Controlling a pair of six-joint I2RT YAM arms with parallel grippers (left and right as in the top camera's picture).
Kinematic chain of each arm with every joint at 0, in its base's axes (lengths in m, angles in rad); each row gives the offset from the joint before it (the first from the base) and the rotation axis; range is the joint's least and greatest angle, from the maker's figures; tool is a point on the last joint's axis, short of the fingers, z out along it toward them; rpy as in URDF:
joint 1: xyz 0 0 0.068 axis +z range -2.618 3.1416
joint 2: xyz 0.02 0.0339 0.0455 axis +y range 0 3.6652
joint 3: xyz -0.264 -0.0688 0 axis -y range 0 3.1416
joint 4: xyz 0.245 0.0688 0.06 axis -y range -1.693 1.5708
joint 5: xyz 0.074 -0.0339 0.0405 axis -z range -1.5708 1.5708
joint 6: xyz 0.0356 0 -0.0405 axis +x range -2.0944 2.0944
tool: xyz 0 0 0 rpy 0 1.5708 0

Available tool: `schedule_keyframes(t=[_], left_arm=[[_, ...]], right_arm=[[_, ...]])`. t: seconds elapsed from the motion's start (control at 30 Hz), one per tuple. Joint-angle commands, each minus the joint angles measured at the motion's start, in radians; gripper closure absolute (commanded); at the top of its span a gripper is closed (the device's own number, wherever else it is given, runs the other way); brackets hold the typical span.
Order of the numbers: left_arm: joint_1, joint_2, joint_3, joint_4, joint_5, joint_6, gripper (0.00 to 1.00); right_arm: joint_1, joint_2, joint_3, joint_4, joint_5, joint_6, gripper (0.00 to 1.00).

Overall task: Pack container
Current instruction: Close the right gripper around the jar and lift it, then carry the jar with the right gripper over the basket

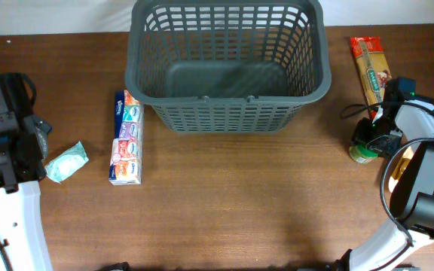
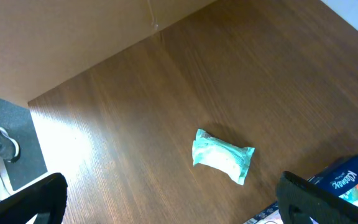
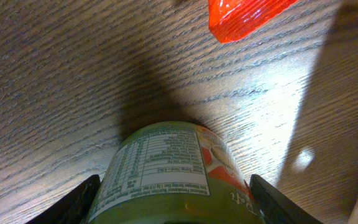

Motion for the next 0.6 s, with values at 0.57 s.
schedule_keyframes(t=[0.57], left_arm=[[0.006, 0.003, 0.010, -0.001, 0.004, 0.004, 0.01]], right_arm=[[-0.034, 0.018, 0.530, -0.364, 0.005, 0.043, 0.96]])
